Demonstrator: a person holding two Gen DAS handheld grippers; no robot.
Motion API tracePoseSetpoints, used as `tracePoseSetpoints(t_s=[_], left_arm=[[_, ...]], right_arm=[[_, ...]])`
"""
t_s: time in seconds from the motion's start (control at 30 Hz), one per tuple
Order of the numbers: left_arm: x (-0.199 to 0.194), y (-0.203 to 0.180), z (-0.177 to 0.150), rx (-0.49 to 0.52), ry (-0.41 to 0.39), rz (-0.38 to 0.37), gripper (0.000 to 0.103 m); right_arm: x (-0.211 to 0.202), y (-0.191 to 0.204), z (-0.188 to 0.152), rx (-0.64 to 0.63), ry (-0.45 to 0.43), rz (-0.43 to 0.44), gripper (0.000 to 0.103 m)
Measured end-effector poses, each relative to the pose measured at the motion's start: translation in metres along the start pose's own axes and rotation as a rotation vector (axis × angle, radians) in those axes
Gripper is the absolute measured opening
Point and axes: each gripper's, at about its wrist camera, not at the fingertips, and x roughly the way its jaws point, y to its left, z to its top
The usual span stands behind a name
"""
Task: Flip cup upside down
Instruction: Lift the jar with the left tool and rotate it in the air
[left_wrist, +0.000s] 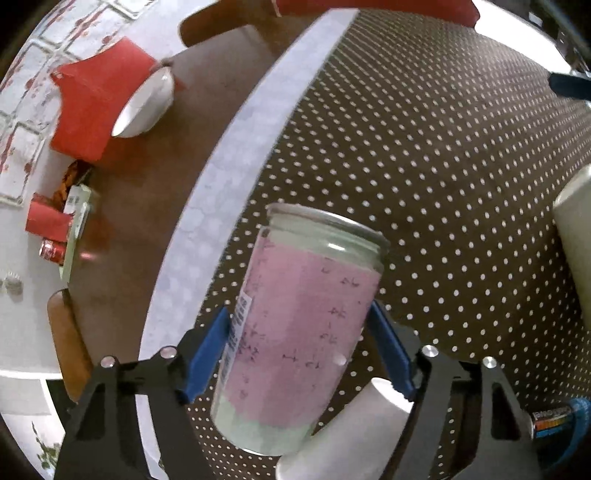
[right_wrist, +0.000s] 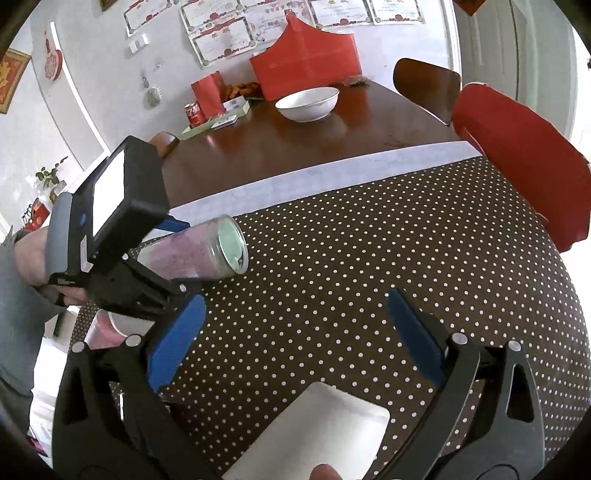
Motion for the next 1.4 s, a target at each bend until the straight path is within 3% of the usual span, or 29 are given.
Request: tracePoseSetpoints(t_s=[0.27, 0.67, 0.87, 1.1, 1.27, 1.4], left_arm=[[-0.057, 0.011, -0.004, -0.064, -0.086, 0.068, 0.07], [-0.142, -0.018, -0.029, -0.152, -0.21, 0.128, 0.07], [-0.214, -0.061, -0.072, -0.177, -0.267, 0.187, 0.07], [-0.267, -0.13, -0.145, -0.195, -0.265, 0.209, 0.07], [-0.269, -0.19, -0.195, -0.211, -0.209, 0.188, 0.07], [-0.249, -0.224, -0.217, -0.232, -0.156, 0.137, 0.07]], right_arm=[[-0.03, 0.001, -0.004, 0.02, -0.05, 0.007, 0.097], [-0.084, 0.008, -0.025, 0.008, -0.105, 0.021, 0.097], [-0.132, 0.011, -0.052, -0.005, -0.162, 0.041, 0.097], [-0.18, 0.014, -0.098, -0.011, -0.176, 0.07, 0.097], [-0.198, 0.011, -0.134, -0.015, -0.162, 0.079, 0.097], [-0.205, 0.006, -0.154, -0.017, -0.152, 0.078, 0.097]])
